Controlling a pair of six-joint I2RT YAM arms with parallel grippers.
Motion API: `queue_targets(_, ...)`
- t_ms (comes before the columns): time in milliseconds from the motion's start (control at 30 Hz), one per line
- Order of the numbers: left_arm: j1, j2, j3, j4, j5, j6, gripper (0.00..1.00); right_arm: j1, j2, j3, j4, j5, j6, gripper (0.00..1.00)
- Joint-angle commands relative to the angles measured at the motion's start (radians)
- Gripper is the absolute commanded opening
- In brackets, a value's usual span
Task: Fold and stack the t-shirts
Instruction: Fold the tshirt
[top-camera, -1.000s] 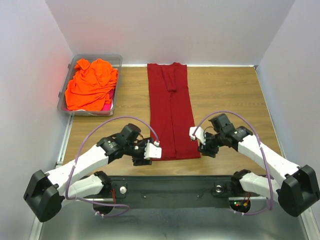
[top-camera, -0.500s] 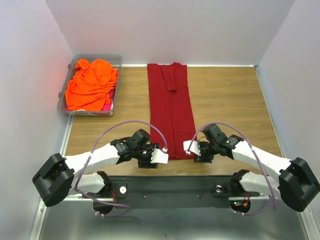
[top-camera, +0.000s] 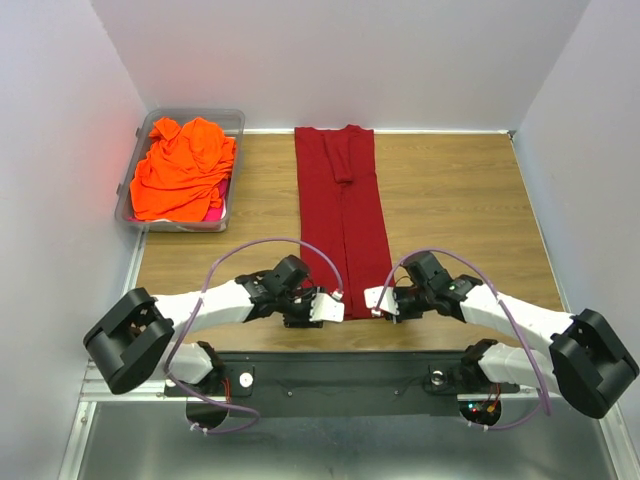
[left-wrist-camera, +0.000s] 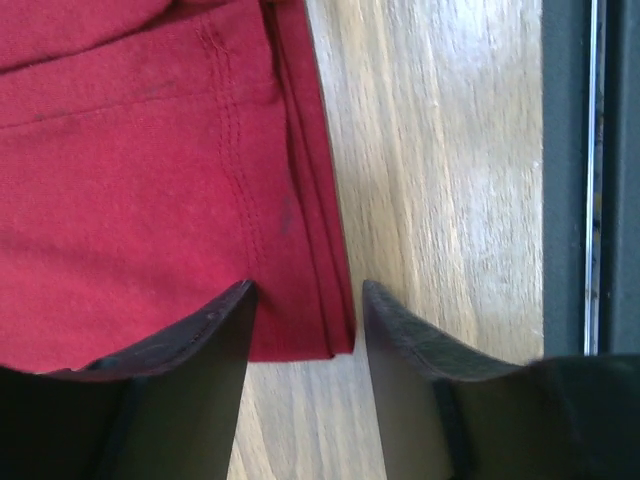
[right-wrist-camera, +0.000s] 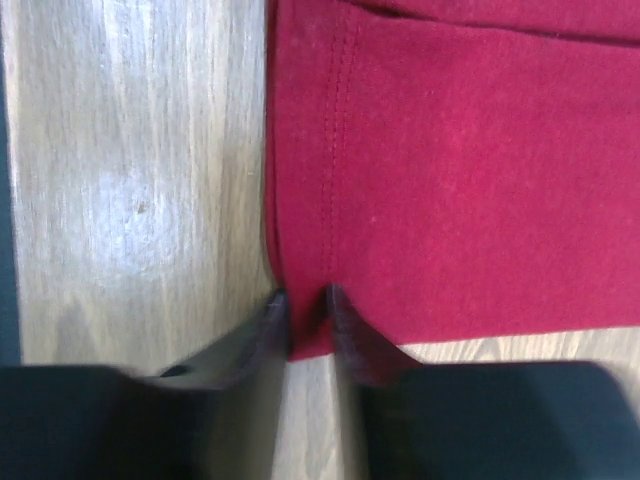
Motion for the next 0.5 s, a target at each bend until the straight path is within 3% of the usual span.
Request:
queue_targets(0, -0.005, 0.055, 0.022, -0.043, -0.031, 0.014, 0.48, 0.01, 0.031, -0.035, 0.011, 0.044, -0.028, 0.17)
queue_targets(100, -0.005, 0.079, 0.036, -0.07, -0.042, 0.019, 0.39, 0.01, 0.034, -0.027, 0.011, 0.053, -0.018, 0.07)
queue_targets(167, -0.005, 0.081, 0.045, -0.074, -0.057, 0.02, 0.22, 0.01, 0.031, -0.019, 0.008, 0.054, -0.002, 0.01)
queue_targets(300, 0.0, 0.069, 0.096, -0.104, -0.049, 0.002, 0.01, 0.01, 0.038, 0.03, -0.021, 0.07, 0.033, 0.01)
queue_targets(467, 0.011, 0.012, 0.168, -0.19, -0.019, 0.013, 0.0, 0.01, 0.005, 0.146, -0.073, 0.067, 0.121, 0.01)
